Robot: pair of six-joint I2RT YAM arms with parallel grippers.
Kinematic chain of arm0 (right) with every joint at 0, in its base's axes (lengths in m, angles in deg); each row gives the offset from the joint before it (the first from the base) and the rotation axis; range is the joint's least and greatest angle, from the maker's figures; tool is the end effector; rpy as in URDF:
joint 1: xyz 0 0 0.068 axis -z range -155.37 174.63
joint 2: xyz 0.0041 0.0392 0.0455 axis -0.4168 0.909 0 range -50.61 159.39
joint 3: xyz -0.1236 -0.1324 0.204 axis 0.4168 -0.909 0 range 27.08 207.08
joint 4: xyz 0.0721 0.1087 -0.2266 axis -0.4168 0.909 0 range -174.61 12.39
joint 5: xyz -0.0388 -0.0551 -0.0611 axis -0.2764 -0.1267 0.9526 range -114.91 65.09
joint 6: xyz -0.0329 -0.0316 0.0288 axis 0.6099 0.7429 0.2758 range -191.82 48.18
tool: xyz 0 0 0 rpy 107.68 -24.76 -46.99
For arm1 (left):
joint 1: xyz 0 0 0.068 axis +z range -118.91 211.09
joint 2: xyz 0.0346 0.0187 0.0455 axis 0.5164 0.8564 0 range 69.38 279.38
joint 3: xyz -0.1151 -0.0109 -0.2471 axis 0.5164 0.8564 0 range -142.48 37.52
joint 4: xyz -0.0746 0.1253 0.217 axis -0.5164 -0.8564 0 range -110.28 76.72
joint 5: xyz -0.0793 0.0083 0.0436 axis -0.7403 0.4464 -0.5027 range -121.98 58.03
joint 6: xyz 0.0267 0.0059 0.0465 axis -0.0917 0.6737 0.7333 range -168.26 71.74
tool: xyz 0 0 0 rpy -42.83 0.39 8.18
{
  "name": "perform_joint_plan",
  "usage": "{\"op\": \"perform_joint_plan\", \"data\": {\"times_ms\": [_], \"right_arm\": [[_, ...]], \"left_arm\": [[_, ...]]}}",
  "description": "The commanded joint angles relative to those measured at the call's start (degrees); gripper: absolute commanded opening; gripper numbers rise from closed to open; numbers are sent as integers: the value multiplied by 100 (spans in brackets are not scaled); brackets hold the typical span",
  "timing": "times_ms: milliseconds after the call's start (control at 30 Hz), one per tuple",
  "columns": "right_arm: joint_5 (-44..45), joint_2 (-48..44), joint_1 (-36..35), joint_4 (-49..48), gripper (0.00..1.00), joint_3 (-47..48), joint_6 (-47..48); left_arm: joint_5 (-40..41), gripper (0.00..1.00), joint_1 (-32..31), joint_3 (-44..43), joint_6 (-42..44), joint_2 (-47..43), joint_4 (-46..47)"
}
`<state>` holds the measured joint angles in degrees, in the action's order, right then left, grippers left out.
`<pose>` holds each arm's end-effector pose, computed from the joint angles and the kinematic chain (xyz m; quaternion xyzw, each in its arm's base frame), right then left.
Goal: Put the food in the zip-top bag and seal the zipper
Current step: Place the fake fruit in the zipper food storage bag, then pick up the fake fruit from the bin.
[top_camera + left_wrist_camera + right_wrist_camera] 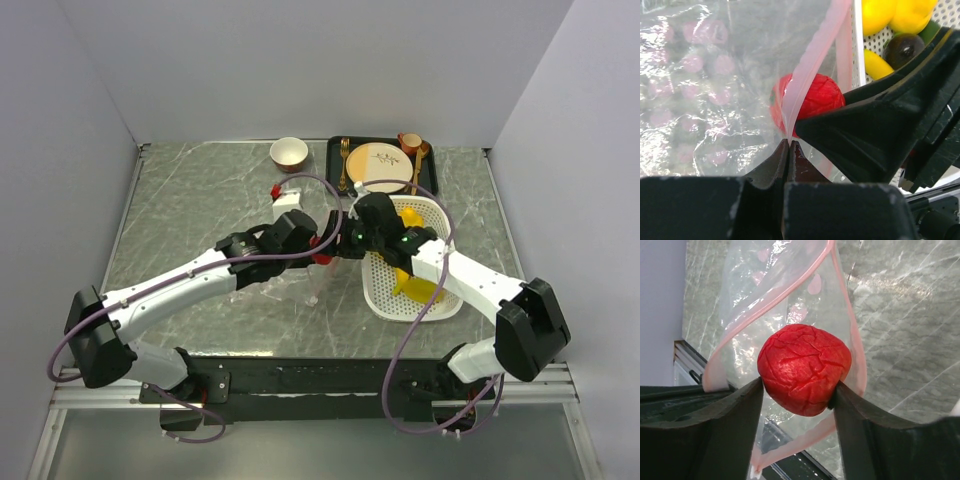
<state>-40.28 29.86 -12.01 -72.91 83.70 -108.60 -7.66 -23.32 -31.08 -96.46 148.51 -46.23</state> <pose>0.2455 0.1942 0.2666 -0.0602 0.8813 0.3664 0.2924 0.1861 -0.2348 0.3137 -0.0344 0.9013 -0.1804 0.3924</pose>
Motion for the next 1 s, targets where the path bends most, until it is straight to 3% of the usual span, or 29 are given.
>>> {"op": "perform_joint_plan", "data": {"times_ms": [0,167,367,533,767,967], "right_arm": [[201,-400,-36,-20,70,288,311],[491,-707,34,358,84,411,434],[1528,-1568,254,876,91,35,277],[2179,-2026,1219,1387,96,-598,179],[2486,-1991,2231,1870,96,-1197,312],[3128,-1569,2460,2230,99,-996,259]], "left_arm": [[284,1,-8,-172,-84,-293,-45],[346,1,1,-93,-189,-337,-168],[302,1,1,-83,-198,-346,-45],[275,1,-8,-189,-102,-267,-115],[153,1,-8,66,-66,-434,122],[135,1,1,40,-101,-372,43]]}}
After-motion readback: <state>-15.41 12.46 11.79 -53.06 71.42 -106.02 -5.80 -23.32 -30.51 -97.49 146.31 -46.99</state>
